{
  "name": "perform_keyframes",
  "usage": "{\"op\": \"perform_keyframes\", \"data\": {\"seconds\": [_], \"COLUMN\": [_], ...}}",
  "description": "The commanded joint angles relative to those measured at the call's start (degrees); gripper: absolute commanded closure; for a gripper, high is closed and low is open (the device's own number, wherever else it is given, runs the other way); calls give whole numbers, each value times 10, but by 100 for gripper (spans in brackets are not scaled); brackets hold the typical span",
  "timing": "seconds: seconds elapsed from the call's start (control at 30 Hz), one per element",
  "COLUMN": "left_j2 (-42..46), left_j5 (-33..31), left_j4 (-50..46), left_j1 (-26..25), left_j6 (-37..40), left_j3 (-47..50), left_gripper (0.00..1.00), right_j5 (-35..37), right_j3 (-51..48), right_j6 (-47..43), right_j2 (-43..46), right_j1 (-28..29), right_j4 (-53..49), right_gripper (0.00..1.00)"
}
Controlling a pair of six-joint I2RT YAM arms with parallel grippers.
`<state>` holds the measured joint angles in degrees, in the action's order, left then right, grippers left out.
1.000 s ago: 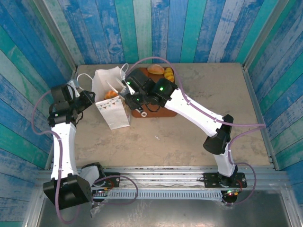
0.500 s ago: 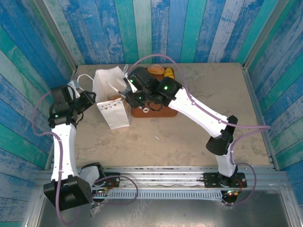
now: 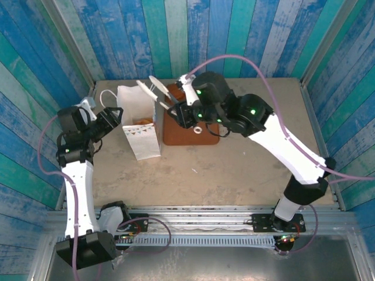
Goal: Place the fake bread into the paper bag
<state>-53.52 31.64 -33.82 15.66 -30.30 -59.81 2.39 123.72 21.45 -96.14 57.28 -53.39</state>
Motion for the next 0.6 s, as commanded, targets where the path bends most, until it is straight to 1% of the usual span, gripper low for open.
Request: {"op": "perform_keyframes", "data": {"seconds": [0.0, 0.1, 0.13, 0.3, 0.47, 0.57], "left_j2": [32, 42, 43, 50, 50, 50], "left_j5": [29, 29, 30, 47, 39, 36], "left_j4": [10, -6, -11, -24, -38, -40], "left_j1": [2, 2, 2, 2, 2, 2], "left_j6": [-18, -14, -11, -5, -1, 1], "left_j3": [-20, -26, -26, -24, -24, -20], "left_gripper": [12, 1, 6, 6, 6, 6], "right_j5": [17, 25, 29, 44, 40, 21], "right_j3": [-18, -44, -56, -132, -215, -258], "right_j6": [12, 16, 17, 24, 28, 23], "right_j2": [39, 71, 84, 149, 203, 216], "right_j1": [-3, -10, -15, -51, -118, -166], "right_j4": [16, 15, 15, 12, -6, -17], "right_gripper": [56, 56, 56, 56, 56, 56]}}
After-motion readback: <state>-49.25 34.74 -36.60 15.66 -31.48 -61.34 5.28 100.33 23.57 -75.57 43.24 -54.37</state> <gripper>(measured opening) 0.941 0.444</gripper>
